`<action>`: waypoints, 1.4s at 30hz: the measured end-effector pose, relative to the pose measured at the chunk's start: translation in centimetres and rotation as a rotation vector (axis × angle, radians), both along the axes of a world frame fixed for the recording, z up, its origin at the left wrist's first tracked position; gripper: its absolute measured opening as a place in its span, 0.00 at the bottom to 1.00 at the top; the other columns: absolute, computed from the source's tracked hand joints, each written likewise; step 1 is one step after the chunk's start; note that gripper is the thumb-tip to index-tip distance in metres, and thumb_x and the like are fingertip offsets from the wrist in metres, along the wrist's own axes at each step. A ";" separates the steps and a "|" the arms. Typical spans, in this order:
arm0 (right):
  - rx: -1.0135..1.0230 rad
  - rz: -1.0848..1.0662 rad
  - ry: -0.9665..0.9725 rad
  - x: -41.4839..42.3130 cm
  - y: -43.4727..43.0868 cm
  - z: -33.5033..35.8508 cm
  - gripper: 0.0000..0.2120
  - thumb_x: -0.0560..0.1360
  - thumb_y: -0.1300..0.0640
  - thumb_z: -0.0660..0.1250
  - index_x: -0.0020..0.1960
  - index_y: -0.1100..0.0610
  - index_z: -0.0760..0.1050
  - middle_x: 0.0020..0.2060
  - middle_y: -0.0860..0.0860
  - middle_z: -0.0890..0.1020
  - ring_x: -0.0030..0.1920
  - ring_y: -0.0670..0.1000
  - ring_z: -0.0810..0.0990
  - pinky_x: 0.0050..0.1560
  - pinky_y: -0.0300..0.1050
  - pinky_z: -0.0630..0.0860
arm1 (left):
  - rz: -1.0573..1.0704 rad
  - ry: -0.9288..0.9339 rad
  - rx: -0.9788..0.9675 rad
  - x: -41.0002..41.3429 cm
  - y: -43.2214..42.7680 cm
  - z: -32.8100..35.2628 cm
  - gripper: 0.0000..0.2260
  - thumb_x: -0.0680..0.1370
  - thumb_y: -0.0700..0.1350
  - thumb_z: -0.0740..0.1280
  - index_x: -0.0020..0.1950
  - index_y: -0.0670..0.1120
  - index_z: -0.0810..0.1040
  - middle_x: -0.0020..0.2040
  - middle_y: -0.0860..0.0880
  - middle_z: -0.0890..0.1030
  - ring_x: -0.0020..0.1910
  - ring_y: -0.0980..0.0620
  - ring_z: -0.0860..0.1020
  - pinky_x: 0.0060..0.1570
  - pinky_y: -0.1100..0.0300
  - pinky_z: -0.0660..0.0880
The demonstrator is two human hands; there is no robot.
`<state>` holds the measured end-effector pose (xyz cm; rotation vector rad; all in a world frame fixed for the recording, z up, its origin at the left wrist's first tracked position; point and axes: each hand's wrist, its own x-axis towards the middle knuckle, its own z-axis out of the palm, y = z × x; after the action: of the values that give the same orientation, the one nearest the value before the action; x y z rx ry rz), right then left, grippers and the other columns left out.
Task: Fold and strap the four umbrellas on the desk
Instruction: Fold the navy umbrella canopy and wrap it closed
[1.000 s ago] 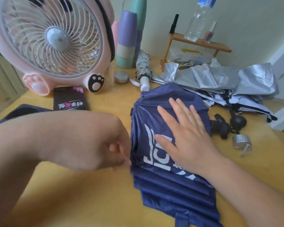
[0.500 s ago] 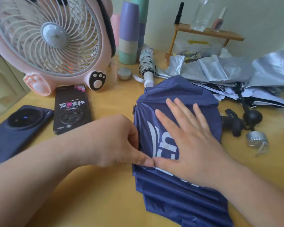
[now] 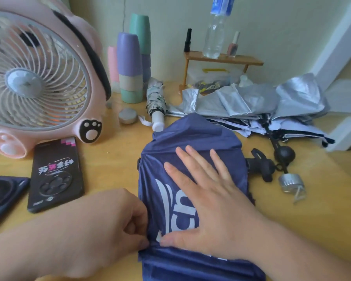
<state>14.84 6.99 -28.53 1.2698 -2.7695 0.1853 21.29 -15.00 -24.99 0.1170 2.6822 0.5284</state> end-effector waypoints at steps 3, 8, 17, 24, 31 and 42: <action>0.012 0.023 0.016 -0.2 0.1 0.0 0.58 0.65 0.16 0.57 0.83 0.45 0.39 0.82 0.48 0.36 0.80 0.46 0.30 0.77 0.60 0.34 | -0.042 -0.012 0.013 -0.1 -0.1 0.3 0.06 0.74 0.58 0.72 0.40 0.68 0.76 0.31 0.69 0.76 0.32 0.68 0.74 0.34 0.72 0.68; 0.007 0.035 -0.003 -0.3 -0.2 0.3 0.61 0.65 0.17 0.57 0.83 0.48 0.37 0.81 0.47 0.33 0.78 0.46 0.27 0.76 0.59 0.31 | 0.015 -0.036 0.111 -0.2 -1.5 1.0 0.04 0.70 0.58 0.74 0.40 0.64 0.80 0.32 0.65 0.79 0.31 0.66 0.76 0.36 0.70 0.71; -0.041 0.038 0.151 -0.4 -1.2 -2.1 0.46 0.76 0.29 0.53 0.82 0.58 0.54 0.82 0.55 0.56 0.82 0.55 0.49 0.80 0.58 0.48 | -0.272 0.689 0.478 -2.8 4.1 1.2 0.11 0.82 0.59 0.62 0.61 0.59 0.79 0.62 0.64 0.78 0.65 0.60 0.76 0.64 0.68 0.68; -0.159 -0.282 0.083 1.6 -1.8 -4.3 0.27 0.82 0.50 0.47 0.59 0.51 0.85 0.54 0.49 0.87 0.57 0.50 0.82 0.48 0.47 0.84 | -0.453 0.568 -0.077 -8.4 2.2 -10.0 0.22 0.85 0.61 0.37 0.80 0.68 0.51 0.82 0.64 0.47 0.82 0.56 0.44 0.72 0.29 0.62; -0.021 -0.324 -0.046 3.2 1.4 0.0 0.28 0.84 0.56 0.47 0.52 0.49 0.87 0.56 0.49 0.86 0.51 0.49 0.85 0.41 0.41 0.80 | -0.527 0.738 -0.177 -5.2 4.8 -6.0 0.25 0.86 0.61 0.43 0.76 0.57 0.70 0.82 0.53 0.61 0.82 0.49 0.55 0.74 0.49 0.54; -0.517 -0.660 -0.545 -3.9 9.1 5.3 0.10 0.74 0.51 0.74 0.48 0.48 0.72 0.34 0.48 0.86 0.32 0.49 0.84 0.39 0.54 0.84 | -0.711 0.845 -0.402 -5.0 5.9 -6.5 0.22 0.86 0.61 0.49 0.70 0.60 0.78 0.75 0.56 0.72 0.76 0.47 0.68 0.69 0.42 0.62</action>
<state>10.89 16.06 -23.19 0.1691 -3.0498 1.2291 16.30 -9.14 -31.53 1.3663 3.1233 -0.3768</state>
